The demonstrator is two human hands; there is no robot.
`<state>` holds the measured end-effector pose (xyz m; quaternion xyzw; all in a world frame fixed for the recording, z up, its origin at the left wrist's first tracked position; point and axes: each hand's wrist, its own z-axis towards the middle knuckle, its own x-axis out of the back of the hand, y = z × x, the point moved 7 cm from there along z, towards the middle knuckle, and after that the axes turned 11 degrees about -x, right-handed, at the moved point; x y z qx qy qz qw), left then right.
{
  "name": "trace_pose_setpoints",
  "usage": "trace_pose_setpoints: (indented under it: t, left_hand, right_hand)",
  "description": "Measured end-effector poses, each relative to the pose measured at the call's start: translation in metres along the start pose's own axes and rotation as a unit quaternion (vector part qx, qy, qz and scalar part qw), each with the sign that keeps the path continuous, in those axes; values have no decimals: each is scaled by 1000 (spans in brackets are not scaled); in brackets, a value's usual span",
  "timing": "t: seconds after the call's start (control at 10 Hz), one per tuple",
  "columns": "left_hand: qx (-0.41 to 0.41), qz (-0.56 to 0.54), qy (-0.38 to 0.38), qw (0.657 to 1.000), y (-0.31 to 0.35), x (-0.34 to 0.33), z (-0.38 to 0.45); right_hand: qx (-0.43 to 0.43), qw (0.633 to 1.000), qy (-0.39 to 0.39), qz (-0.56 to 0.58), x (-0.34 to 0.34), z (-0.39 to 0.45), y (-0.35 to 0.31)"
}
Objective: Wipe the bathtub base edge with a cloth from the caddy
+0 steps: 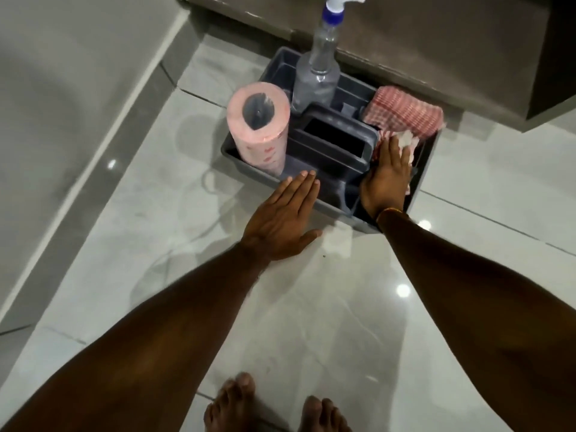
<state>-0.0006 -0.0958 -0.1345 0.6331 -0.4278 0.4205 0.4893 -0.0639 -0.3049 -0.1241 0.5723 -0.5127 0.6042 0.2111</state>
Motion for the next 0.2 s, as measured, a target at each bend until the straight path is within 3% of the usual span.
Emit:
trace_pose_setpoints:
  t: [0.1, 0.2]
  left_hand:
    - [-17, -16, -4, 1000, -1, 0, -4]
    - [-37, 25, 29, 999, -1, 28, -22]
  right_hand:
    - [-7, 998, -32, -46, -12, 1, 5]
    - [1, 998, -55, -14, 10, -7, 4]
